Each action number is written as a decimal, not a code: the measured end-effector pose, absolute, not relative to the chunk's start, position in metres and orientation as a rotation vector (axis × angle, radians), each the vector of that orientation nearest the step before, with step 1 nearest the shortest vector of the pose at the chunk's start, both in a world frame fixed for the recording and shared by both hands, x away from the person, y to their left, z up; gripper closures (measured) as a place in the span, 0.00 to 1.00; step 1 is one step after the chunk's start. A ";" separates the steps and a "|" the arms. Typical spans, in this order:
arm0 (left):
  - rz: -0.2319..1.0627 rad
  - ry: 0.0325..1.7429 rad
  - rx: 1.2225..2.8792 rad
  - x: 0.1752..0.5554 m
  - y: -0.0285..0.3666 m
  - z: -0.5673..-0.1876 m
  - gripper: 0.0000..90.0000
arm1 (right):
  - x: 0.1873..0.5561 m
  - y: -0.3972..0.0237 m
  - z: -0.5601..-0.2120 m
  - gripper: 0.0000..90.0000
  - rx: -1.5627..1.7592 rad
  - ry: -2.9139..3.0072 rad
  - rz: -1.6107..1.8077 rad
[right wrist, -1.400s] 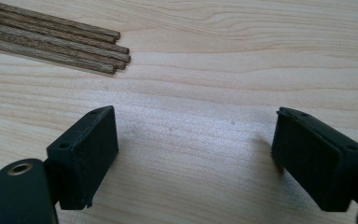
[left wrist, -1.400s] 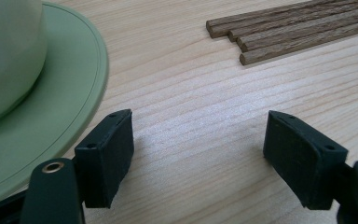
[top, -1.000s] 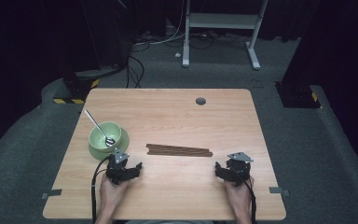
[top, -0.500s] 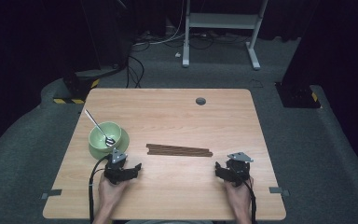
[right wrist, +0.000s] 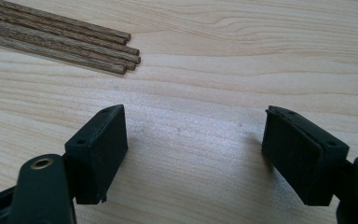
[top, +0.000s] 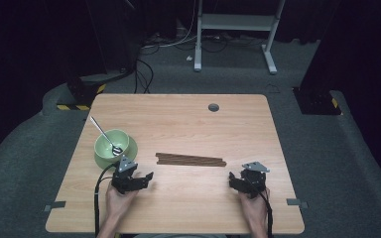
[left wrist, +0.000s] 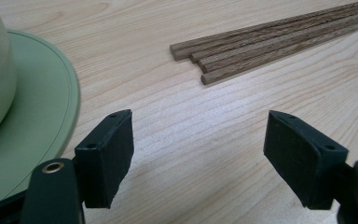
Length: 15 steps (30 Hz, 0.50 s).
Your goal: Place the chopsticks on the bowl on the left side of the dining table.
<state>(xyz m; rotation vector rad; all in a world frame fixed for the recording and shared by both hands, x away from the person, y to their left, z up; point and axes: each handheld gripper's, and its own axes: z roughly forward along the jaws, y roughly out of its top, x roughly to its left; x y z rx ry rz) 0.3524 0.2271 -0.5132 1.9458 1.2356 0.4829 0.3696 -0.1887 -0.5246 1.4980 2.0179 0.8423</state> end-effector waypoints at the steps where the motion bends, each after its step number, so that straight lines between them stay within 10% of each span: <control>1: 0.478 1.233 1.946 0.353 0.227 -0.513 0.27 | 0.370 -0.189 -0.525 0.24 1.498 2.019 0.842; 15: 0.425 1.174 1.939 0.358 0.219 -0.500 0.26 | 0.370 -0.189 -0.525 0.24 1.499 2.018 0.843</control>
